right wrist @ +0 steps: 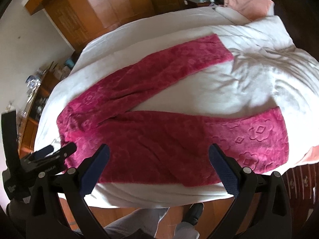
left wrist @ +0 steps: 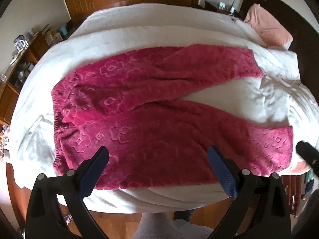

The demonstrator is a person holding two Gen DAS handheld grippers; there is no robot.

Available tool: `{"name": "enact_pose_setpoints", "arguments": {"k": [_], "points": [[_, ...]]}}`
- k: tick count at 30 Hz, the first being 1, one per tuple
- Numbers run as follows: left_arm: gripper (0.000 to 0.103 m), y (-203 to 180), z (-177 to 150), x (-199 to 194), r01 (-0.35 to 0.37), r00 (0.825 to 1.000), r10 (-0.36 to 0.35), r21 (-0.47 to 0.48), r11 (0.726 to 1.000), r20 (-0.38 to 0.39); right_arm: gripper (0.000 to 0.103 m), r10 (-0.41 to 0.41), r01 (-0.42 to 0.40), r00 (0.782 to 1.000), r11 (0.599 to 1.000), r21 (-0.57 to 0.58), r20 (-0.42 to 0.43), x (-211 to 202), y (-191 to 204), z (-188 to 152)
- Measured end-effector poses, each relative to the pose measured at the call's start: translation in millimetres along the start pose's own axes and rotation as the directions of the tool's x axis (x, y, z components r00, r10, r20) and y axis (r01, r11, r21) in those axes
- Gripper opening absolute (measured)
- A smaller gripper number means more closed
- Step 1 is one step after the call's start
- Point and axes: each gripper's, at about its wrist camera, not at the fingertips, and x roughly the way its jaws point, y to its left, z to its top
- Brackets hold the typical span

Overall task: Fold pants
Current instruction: 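Lower the right tool to a pant leg hem and close on it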

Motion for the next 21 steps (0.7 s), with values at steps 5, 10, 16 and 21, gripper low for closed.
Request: {"name": "enact_pose_setpoints", "arguments": {"k": [5,10,16,21], "points": [[0.098,5,8,32,0.002,0.999,-0.001,0.031,1.000,-0.048,0.100,-0.104,0.104,0.995,0.992,0.078,0.000,16,-37,11],[0.098,1,16,62,0.023,0.995,-0.017,0.071,0.997,-0.094,0.100,-0.211,0.211,0.977,0.965,0.152,-0.015,28,-79,20],[0.098,-9,26,90,0.068,0.988,-0.048,0.127,0.990,-0.148,0.100,-0.333,0.331,0.942,0.923,0.195,-0.024,34,-129,27],[0.098,-24,33,109,0.093,0.983,-0.062,0.180,0.979,-0.173,0.100,-0.411,0.410,0.911,0.895,0.176,-0.032,37,-170,27]]}}
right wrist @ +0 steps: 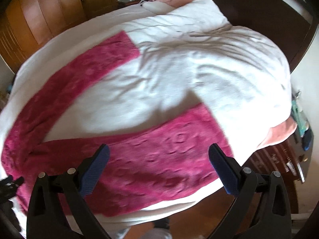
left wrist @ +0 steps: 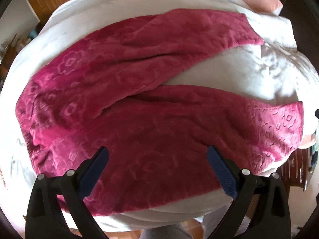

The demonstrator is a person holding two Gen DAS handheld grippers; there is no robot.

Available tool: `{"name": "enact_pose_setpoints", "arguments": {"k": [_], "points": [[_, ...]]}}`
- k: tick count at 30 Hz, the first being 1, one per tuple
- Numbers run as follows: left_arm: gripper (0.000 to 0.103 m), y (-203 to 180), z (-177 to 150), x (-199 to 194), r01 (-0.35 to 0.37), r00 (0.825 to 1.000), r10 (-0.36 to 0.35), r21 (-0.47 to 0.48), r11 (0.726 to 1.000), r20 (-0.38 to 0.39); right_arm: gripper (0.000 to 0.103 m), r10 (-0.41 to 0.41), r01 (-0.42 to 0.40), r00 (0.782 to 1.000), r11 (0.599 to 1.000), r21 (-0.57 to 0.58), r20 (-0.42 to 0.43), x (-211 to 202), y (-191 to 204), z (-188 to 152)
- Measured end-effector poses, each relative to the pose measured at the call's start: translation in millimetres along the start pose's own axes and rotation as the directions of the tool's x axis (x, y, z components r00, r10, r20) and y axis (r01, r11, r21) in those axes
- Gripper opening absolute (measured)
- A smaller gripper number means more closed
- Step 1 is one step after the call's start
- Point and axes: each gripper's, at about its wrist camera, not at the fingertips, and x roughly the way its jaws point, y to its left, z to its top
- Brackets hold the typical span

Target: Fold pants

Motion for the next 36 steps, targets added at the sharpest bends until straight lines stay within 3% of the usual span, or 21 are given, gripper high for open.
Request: {"name": "enact_pose_setpoints", "arguments": {"k": [8,12,16,20,22,24,25,31,36], "points": [[0.098,-27,14,15,-0.032,0.999,0.032,-0.022,0.999,-0.013,0.100,-0.029,0.027,0.999,0.998,-0.055,-0.030,49,-55,26],[0.098,-40,12,23,-0.082,0.996,0.077,-0.125,0.989,-0.047,0.089,0.001,-0.011,0.997,0.990,-0.140,-0.071,86,-70,38],[0.098,-60,1,30,-0.137,0.989,0.121,-0.210,0.968,-0.088,0.066,0.028,-0.059,0.989,0.976,-0.210,-0.147,131,-80,41],[0.098,-83,-10,38,-0.179,0.980,0.150,-0.259,0.949,-0.128,0.056,0.062,-0.106,0.987,0.946,-0.308,-0.152,141,-78,35],[0.098,-90,-15,40,-0.190,0.977,0.154,-0.282,0.940,-0.146,0.029,0.071,-0.123,0.985,0.927,-0.355,-0.155,140,-78,34],[0.098,-96,-19,41,-0.205,0.974,0.164,-0.298,0.932,-0.156,0.012,0.104,-0.160,0.980,0.917,-0.364,-0.169,136,-82,38],[0.098,-98,-20,39,-0.214,0.973,0.172,-0.306,0.928,-0.157,0.009,0.137,-0.195,0.974,0.915,-0.353,-0.182,133,-85,44],[0.098,-98,-24,25,-0.244,0.968,0.206,-0.359,0.901,-0.141,0.008,0.232,-0.251,0.968,0.892,-0.375,-0.097,93,-91,84],[0.098,-97,-23,15,-0.262,0.965,0.229,-0.386,0.885,-0.131,0.008,0.216,-0.224,0.974,0.897,-0.380,-0.063,103,-82,108]]}}
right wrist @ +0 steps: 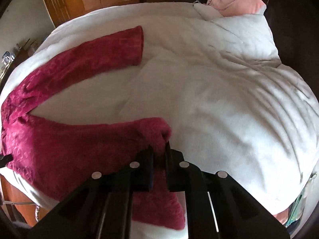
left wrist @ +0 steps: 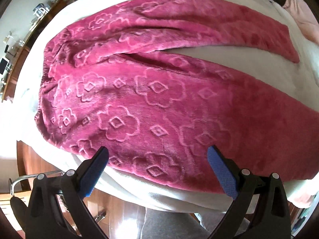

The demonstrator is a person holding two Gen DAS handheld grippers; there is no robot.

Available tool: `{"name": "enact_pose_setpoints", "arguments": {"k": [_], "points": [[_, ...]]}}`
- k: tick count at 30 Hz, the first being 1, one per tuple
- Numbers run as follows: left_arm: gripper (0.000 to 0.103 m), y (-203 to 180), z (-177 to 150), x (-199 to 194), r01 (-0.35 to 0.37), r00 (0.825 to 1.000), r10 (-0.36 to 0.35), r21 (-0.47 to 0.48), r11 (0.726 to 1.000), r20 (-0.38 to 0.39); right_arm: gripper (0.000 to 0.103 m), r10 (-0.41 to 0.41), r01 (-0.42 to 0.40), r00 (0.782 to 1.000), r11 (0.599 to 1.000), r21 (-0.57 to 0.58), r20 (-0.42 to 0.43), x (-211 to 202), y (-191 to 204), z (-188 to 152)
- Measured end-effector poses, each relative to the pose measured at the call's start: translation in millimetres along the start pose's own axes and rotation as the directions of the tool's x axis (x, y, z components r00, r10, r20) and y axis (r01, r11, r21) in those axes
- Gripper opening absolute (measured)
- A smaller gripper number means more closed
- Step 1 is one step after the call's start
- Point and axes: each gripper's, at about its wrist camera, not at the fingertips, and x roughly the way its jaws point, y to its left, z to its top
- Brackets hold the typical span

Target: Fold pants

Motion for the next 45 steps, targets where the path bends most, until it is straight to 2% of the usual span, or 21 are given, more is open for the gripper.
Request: {"name": "enact_pose_setpoints", "arguments": {"k": [4,8,11,13,14,18,21,24,26,28,29,30,32,36,39,42,45], "points": [[0.098,2,-3,-2,-0.013,1.000,0.013,0.004,1.000,0.014,0.008,-0.068,0.067,0.997,0.996,-0.052,-0.021,39,5,1],[0.098,15,-8,6,-0.040,0.999,0.040,0.004,0.999,0.004,0.009,-0.140,0.141,0.990,0.980,-0.139,0.018,54,15,-7],[0.098,29,-11,11,-0.046,0.999,0.046,-0.027,0.999,-0.017,0.020,-0.156,0.158,0.987,0.976,-0.150,0.025,55,11,-12],[0.098,39,-12,13,-0.045,0.999,0.043,-0.052,0.998,-0.026,0.043,-0.159,0.160,0.987,0.982,-0.102,0.017,48,4,-10],[0.098,44,-11,14,-0.045,0.999,0.043,-0.061,0.997,-0.028,0.047,-0.154,0.155,0.988,0.985,-0.077,0.014,45,0,-10],[0.098,64,-2,15,-0.041,0.999,0.038,-0.088,0.995,-0.026,0.050,-0.107,0.107,0.994,0.994,0.001,-0.011,35,-13,2],[0.098,84,14,16,-0.043,0.999,0.042,-0.101,0.994,-0.012,0.050,-0.140,0.140,0.990,0.990,-0.018,-0.006,33,-1,18],[0.098,110,36,15,-0.050,0.999,0.052,-0.129,0.990,0.010,0.059,-0.244,0.243,0.969,0.970,-0.019,-0.031,36,2,27],[0.098,131,50,15,-0.047,0.998,0.052,-0.164,0.985,0.024,0.059,-0.328,0.328,0.943,0.945,-0.008,-0.052,40,-5,36],[0.098,148,62,16,-0.044,0.998,0.052,-0.193,0.980,0.033,0.058,-0.418,0.419,0.905,0.908,0.005,-0.079,47,-16,44],[0.098,157,68,17,-0.047,0.998,0.055,-0.204,0.978,0.036,0.058,-0.433,0.436,0.897,0.900,0.020,-0.087,46,-20,45],[0.098,168,75,19,-0.051,0.998,0.061,-0.216,0.975,0.036,0.059,-0.431,0.436,0.898,0.899,0.042,-0.088,42,-23,46],[0.098,184,86,24,-0.061,0.997,0.071,-0.229,0.971,0.034,0.059,-0.400,0.404,0.914,0.912,0.072,-0.067,35,-13,56],[0.098,214,115,39,-0.084,0.995,0.094,-0.249,0.965,0.029,0.059,-0.333,0.334,0.942,0.941,0.050,-0.032,38,34,81],[0.098,228,139,53,-0.089,0.995,0.099,-0.247,0.965,0.030,0.059,-0.229,0.229,0.973,0.973,0.029,-0.009,51,87,108],[0.098,233,164,71,-0.095,0.994,0.103,-0.232,0.968,0.026,0.060,-0.153,0.153,0.988,0.988,0.008,-0.010,70,131,133],[0.098,230,190,92,-0.112,0.993,0.118,-0.195,0.974,0.019,0.060,-0.112,0.112,0.993,0.994,-0.010,-0.029,93,160,153]]}}
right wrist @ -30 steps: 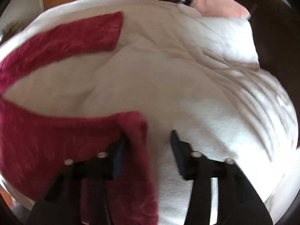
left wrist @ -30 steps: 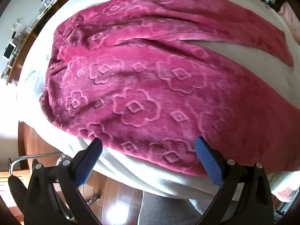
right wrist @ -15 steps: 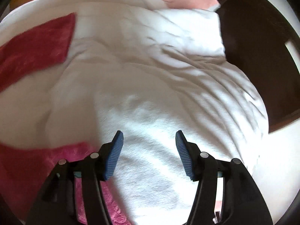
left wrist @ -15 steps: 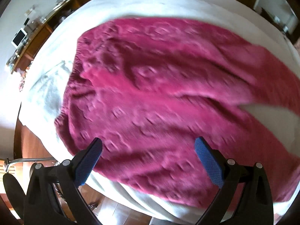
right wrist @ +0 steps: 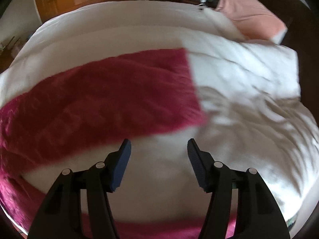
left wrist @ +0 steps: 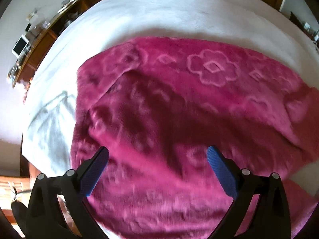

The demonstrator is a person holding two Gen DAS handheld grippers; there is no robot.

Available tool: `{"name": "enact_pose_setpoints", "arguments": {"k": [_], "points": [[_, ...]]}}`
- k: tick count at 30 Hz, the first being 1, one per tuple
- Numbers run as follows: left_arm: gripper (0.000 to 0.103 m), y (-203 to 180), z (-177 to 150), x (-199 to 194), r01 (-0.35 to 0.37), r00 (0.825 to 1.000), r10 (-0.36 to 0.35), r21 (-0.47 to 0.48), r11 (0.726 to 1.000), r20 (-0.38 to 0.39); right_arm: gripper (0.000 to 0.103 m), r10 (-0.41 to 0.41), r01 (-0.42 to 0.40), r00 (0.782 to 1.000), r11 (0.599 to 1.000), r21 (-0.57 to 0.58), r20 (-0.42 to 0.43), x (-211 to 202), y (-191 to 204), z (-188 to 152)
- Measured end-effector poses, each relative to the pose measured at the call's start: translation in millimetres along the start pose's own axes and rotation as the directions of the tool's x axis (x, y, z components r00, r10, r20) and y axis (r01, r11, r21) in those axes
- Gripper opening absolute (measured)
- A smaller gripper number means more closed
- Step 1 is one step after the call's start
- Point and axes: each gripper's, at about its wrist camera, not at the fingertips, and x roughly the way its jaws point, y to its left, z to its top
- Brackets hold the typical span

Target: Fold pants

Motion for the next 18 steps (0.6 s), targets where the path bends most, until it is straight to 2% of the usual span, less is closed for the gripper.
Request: {"name": "enact_pose_setpoints", "arguments": {"k": [2,4,6,7,10,14,15,17,18], "points": [[0.098,-8,15,14,-0.007,1.000,0.007,0.030,1.000,-0.001,0.060,-0.012,0.012,1.000,1.000,-0.002,-0.026,19,11,11],[0.098,-13,28,24,-0.017,1.000,0.017,0.048,0.999,-0.001,0.060,-0.064,0.066,0.996,0.997,0.043,-0.058,40,6,21],[0.098,-16,40,34,-0.025,1.000,0.025,0.058,0.998,-0.001,0.060,-0.098,0.109,0.991,0.985,0.133,-0.087,51,-10,24],[0.098,-17,44,37,-0.027,1.000,0.027,0.059,0.998,0.000,0.060,-0.098,0.120,0.989,0.969,0.216,-0.107,55,-26,25],[0.098,-18,56,44,-0.027,1.000,0.026,0.049,0.998,0.004,0.060,-0.065,0.108,0.989,0.928,0.355,-0.131,63,-58,23],[0.098,-21,66,49,-0.015,1.000,0.015,0.031,0.999,0.000,0.060,0.019,0.031,0.993,0.913,0.406,-0.119,74,-72,27],[0.098,-24,68,51,-0.015,1.000,0.015,0.034,0.999,-0.003,0.057,0.036,0.013,0.993,0.912,0.410,-0.111,77,-74,30],[0.098,-32,71,53,-0.015,1.000,0.015,0.044,0.999,-0.007,0.041,0.054,-0.002,0.992,0.913,0.408,-0.116,85,-77,32],[0.098,-37,72,54,-0.016,1.000,0.017,0.052,0.999,-0.009,0.023,0.054,-0.002,0.992,0.917,0.400,-0.118,88,-76,33]]}}
